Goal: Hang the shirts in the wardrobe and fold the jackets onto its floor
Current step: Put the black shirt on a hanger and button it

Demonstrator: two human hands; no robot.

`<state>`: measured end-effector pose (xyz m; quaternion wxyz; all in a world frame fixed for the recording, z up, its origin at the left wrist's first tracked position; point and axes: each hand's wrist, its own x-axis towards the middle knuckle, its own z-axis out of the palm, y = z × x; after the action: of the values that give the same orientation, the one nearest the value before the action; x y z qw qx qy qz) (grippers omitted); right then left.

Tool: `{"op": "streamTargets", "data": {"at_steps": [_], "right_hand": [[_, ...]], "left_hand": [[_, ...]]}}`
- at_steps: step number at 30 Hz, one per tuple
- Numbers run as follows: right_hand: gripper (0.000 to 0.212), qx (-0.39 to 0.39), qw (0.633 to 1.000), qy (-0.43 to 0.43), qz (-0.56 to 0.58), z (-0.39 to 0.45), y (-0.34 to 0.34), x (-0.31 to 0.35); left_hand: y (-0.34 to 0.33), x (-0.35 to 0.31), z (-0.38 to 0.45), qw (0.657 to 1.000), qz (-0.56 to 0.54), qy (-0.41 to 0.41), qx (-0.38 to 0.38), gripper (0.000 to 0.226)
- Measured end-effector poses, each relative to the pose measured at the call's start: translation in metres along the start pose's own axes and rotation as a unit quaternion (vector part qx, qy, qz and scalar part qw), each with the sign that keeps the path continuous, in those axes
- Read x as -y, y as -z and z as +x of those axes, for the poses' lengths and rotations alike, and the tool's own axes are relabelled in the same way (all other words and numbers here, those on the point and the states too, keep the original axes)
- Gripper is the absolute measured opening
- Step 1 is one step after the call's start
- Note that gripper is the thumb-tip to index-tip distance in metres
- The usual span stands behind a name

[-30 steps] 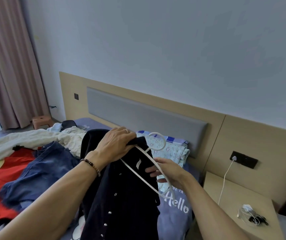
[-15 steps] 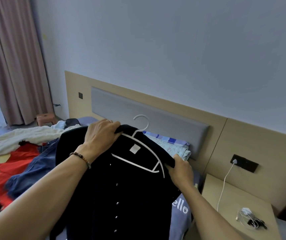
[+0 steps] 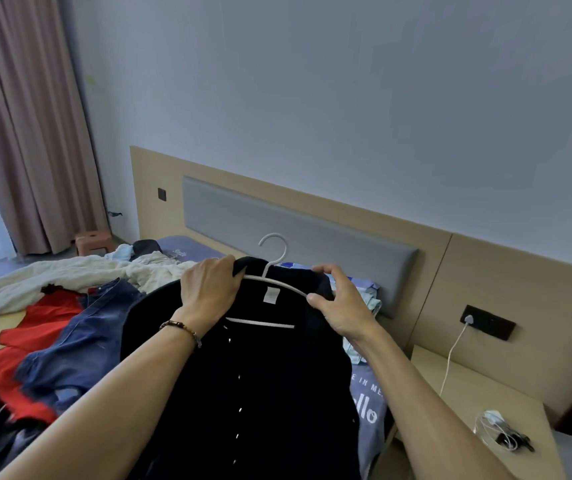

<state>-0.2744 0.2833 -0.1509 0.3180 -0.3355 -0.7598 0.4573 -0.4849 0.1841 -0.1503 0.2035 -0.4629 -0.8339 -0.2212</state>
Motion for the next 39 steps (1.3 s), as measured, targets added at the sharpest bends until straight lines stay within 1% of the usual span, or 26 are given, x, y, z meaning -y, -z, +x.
{"op": "streamTargets", "data": {"at_steps": [2, 3, 5, 6, 7, 8, 9, 11, 13, 14, 15, 16, 18, 19, 21, 22, 23, 25, 28, 30, 31, 33, 35, 37, 38, 39], "right_hand": [[0.027, -0.023, 0.999, 0.045, -0.001, -0.008, -0.006, 0.009], [0.025, -0.003, 0.999, 0.04, 0.0, -0.012, -0.007, 0.012], [0.035, 0.106, 0.994, 0.003, 0.001, -0.019, -0.012, 0.011], [0.045, 0.164, 0.986, 0.003, -0.034, -0.021, -0.017, 0.007], [0.052, 0.188, 0.974, 0.023, -0.121, -0.024, -0.022, 0.006], [0.053, 0.189, 0.96, 0.058, -0.2, -0.025, -0.029, 0.003], [0.047, 0.159, 0.944, 0.093, -0.274, -0.026, -0.034, 0.002], [0.024, 0.057, 0.924, 0.162, -0.342, -0.029, -0.038, 0.006], [0.02, -0.057, 0.876, 0.239, -0.415, -0.024, -0.033, 0.003], [0.02, -0.11, 0.85, 0.26, -0.445, -0.018, -0.032, -0.004], [0.019, -0.145, 0.828, 0.272, -0.469, -0.013, -0.029, -0.007], [0.018, -0.139, 0.825, 0.269, -0.478, -0.01, -0.028, -0.008], [0.018, -0.046, 0.865, 0.241, -0.439, -0.008, -0.029, -0.002], [0.02, 0.02, 0.886, 0.213, -0.411, -0.009, -0.029, 0.001], [0.022, 0.126, 0.911, 0.171, -0.352, -0.009, -0.032, 0.004], [0.021, 0.156, 0.924, 0.155, -0.313, -0.011, -0.035, 0.004], [0.02, 0.165, 0.937, 0.144, -0.271, -0.012, -0.037, 0.004], [0.017, 0.152, 0.961, 0.116, -0.198, -0.012, -0.036, 0.004], [0.012, 0.142, 0.974, 0.084, -0.156, -0.005, -0.032, 0.004], [0.01, 0.143, 0.976, 0.072, -0.149, -0.001, -0.03, 0.004], [0.009, 0.139, 0.977, 0.067, -0.146, 0.001, -0.029, 0.004], [0.01, 0.129, 0.98, 0.059, -0.138, 0.003, -0.028, 0.002], [0.014, 0.12, 0.983, 0.055, -0.131, 0.007, -0.025, 0.002], [0.011, 0.128, 0.984, 0.05, -0.111, 0.01, -0.022, 0.002], [0.008, 0.138, 0.984, 0.048, -0.099, 0.01, -0.02, 0.003], [0.006, 0.147, 0.984, 0.048, -0.09, 0.011, -0.019, 0.004]], "left_hand": [[0.001, 0.0, 0.001, 0.998, -0.051, 0.036, 0.02, 0.046], [0.001, 0.0, 0.001, 0.996, -0.072, 0.044, 0.029, 0.046], [0.0, -0.001, 0.001, 0.991, -0.115, 0.044, 0.05, 0.045], [0.001, -0.001, 0.001, 0.988, -0.135, 0.041, 0.058, 0.044], [0.0, 0.0, 0.0, 0.986, -0.151, 0.038, 0.067, 0.044], [0.0, -0.001, 0.0, 0.983, -0.161, 0.036, 0.075, 0.044], [0.001, 0.0, -0.001, 0.982, -0.168, 0.036, 0.078, 0.045], [0.001, 0.001, -0.001, 0.979, -0.182, 0.033, 0.084, 0.046], [0.002, 0.002, -0.002, 0.976, -0.195, 0.027, 0.09, 0.046], [0.003, 0.002, -0.002, 0.975, -0.202, 0.022, 0.093, 0.045], [0.002, 0.002, -0.002, 0.973, -0.212, 0.018, 0.094, 0.045], [0.002, 0.002, -0.002, 0.971, -0.221, 0.012, 0.093, 0.045], [0.002, 0.0, -0.003, 0.969, -0.233, -0.008, 0.081, 0.047], [0.001, -0.001, -0.004, 0.969, -0.233, -0.025, 0.073, 0.048], [0.002, -0.002, -0.005, 0.97, -0.224, -0.066, 0.06, 0.045], [0.001, -0.001, -0.007, 0.972, -0.212, -0.09, 0.054, 0.041], [0.001, 0.0, -0.008, 0.974, -0.193, -0.113, 0.046, 0.037], [-0.005, 0.008, -0.011, 0.981, -0.129, -0.148, 0.009, 0.037], [-0.011, 0.023, -0.016, 0.99, 0.012, -0.139, -0.02, 0.043], [-0.012, 0.031, -0.024, 0.99, 0.063, -0.121, -0.017, 0.04], [-0.011, 0.034, -0.029, 0.991, 0.057, -0.12, -0.008, 0.038], [-0.014, 0.039, -0.038, 0.992, -0.013, -0.126, 0.018, 0.035], [-0.015, 0.046, -0.046, 0.986, -0.046, -0.158, 0.02, 0.045], [-0.021, 0.052, -0.046, 0.973, 0.016, -0.229, -0.017, 0.062], [-0.025, 0.053, -0.044, 0.962, 0.047, -0.265, -0.04, 0.063], [-0.026, 0.052, -0.041, 0.95, 0.072, -0.3, -0.046, 0.056]]}}
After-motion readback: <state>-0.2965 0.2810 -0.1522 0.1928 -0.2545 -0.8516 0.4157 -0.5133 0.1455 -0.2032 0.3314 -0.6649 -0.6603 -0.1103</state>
